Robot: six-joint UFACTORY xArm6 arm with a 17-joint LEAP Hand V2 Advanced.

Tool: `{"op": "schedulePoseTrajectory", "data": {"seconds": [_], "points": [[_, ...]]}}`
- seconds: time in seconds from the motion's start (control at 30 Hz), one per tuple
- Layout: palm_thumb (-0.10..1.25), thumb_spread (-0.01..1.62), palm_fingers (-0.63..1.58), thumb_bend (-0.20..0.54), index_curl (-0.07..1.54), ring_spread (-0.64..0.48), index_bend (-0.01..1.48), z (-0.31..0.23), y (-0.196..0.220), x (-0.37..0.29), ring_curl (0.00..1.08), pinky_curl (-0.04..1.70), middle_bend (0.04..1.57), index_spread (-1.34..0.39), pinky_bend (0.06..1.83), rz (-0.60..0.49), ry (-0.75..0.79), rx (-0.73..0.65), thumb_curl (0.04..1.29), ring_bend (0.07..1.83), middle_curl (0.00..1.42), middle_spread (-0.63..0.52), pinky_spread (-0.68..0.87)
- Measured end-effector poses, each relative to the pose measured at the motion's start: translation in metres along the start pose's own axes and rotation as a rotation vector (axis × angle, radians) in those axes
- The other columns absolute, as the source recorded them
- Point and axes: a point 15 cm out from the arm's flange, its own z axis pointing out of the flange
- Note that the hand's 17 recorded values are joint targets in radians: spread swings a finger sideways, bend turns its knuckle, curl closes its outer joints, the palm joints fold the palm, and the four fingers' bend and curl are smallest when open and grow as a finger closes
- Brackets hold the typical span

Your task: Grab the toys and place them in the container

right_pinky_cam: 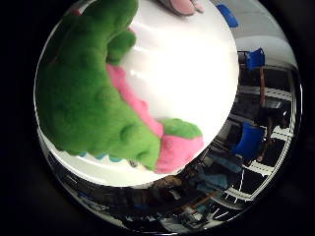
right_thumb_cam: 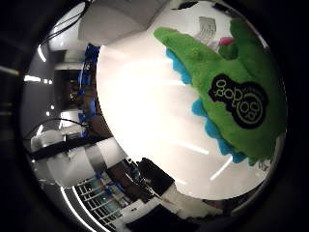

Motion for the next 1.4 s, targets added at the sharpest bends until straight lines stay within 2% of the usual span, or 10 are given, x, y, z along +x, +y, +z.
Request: {"op": "schedulePoseTrajectory", "data": {"seconds": [0.23,0.53,0.73,0.83,0.9,0.93,0.97,1.07,1.27,1.4], "points": [[0.40,0.99,0.03,-0.027,0.27,0.20,0.16,0.005,0.013,0.005,0.26,0.32,0.19,-0.39,0.38,0.024,-0.003,-0.015,0.28,0.25,0.32,0.04,0.39],[0.41,1.00,0.06,-0.026,0.26,0.20,0.16,0.047,0.009,-0.001,0.26,0.32,0.20,-0.38,0.38,0.049,-0.046,-0.029,0.29,0.25,0.32,0.04,0.41],[0.52,1.03,0.30,-0.016,0.25,0.13,0.14,0.048,0.010,0.000,0.29,0.30,0.28,-0.36,0.39,0.052,-0.048,-0.031,0.31,0.38,0.35,-0.05,0.41],[0.58,1.04,0.56,-0.014,0.24,-0.05,0.15,0.045,0.012,0.002,0.33,0.29,0.43,-0.32,0.40,0.056,-0.042,-0.028,0.32,0.58,0.40,-0.16,0.24],[0.61,1.06,0.88,-0.017,0.22,-0.21,0.13,0.043,0.014,0.003,0.39,0.31,0.56,-0.33,0.57,0.060,-0.040,-0.026,0.32,0.77,0.46,-0.25,-0.07],[0.62,1.07,0.95,-0.016,0.22,-0.26,0.15,0.042,0.015,0.003,0.42,0.34,0.59,-0.34,0.67,0.062,-0.043,-0.028,0.33,0.83,0.49,-0.27,-0.24],[0.64,1.08,1.07,-0.016,0.23,-0.29,0.18,0.041,0.016,0.004,0.45,0.37,0.63,-0.36,0.75,0.063,-0.043,-0.029,0.33,0.89,0.52,-0.29,-0.36],[0.66,1.10,1.20,-0.016,0.32,-0.31,0.30,0.041,0.017,0.001,0.52,0.46,0.77,-0.40,0.92,0.064,-0.058,-0.035,0.34,1.00,0.62,-0.32,-0.47],[0.78,1.14,1.13,-0.003,0.62,-0.29,0.75,0.035,0.025,-0.010,0.65,0.65,1.01,-0.44,1.26,0.069,-0.110,-0.065,0.37,1.22,0.84,-0.32,-0.35],[0.91,1.14,1.09,0.010,0.78,-0.27,0.94,0.016,0.029,-0.012,0.71,0.73,1.12,-0.39,1.33,0.076,-0.111,-0.067,0.42,1.30,0.93,-0.29,-0.28]]}}
